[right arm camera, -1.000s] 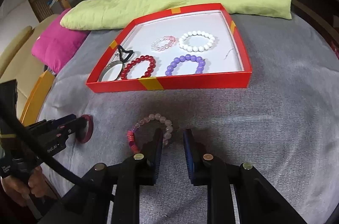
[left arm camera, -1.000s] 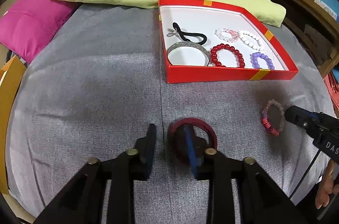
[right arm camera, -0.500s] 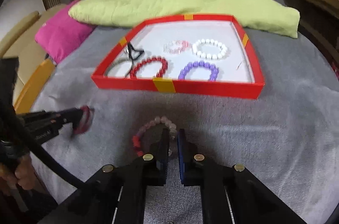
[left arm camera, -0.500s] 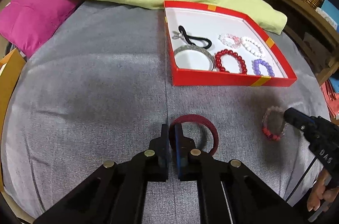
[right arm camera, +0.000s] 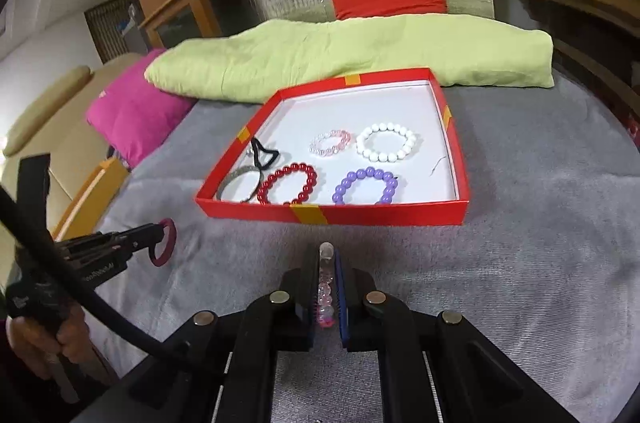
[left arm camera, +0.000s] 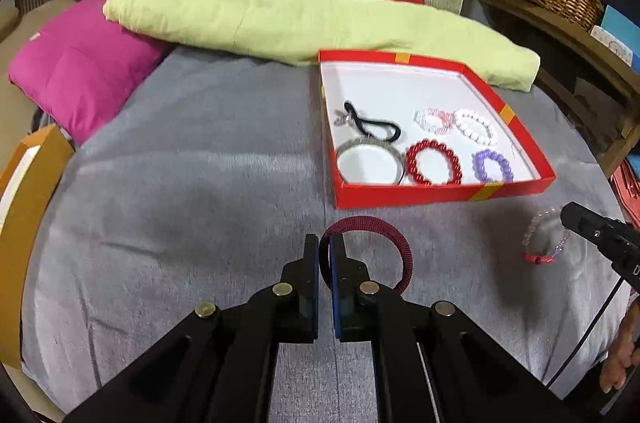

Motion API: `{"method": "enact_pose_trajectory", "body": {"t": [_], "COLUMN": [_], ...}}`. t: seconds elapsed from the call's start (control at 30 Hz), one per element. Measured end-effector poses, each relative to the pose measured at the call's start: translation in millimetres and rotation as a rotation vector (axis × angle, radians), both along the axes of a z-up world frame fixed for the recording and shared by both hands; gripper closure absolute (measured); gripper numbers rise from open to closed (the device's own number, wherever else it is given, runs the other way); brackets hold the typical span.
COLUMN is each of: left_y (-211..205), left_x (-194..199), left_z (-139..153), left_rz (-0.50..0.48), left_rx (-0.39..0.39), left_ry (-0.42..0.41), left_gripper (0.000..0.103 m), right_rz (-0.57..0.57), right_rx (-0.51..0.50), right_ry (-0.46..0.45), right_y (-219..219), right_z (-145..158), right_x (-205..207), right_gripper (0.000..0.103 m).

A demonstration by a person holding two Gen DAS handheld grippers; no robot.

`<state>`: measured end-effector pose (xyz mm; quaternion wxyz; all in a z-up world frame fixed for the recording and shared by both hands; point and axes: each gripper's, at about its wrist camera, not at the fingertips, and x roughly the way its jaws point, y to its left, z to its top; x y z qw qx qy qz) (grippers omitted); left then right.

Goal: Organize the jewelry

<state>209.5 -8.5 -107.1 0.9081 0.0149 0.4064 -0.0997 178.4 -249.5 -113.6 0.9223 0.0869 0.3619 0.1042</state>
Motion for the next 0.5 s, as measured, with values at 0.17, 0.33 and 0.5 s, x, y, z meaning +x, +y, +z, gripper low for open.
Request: {"method": "enact_pose_trajectory", "body": {"t": [0.17,0.33,0.5], "left_y": [-6.2,-15.0,-24.1], "left_x": [1.4,8.0,6.8], "left_z": [5.3,8.0,12.9], "left_rz": [-0.008,-0.010,-0.021], "left_rx": [-0.006,-0.011,-0.007], "left_ry": [-0.027,-0.036,-0.057], "left_gripper": [0.098,0.098,0.098], "right_rz": [-0.001,-0.009,-0.016], "right_rx": [0.057,0.109,0.128], "right_ry": [-0.035,-0.063,-0.071], "right_y": [-10.4,-17.3,-19.5], "right_z": [11.6,21.2,24.9], "right_x": [-3.9,-6.4,-6.7], "right_gripper": [0.095,0.095,0.095]}}
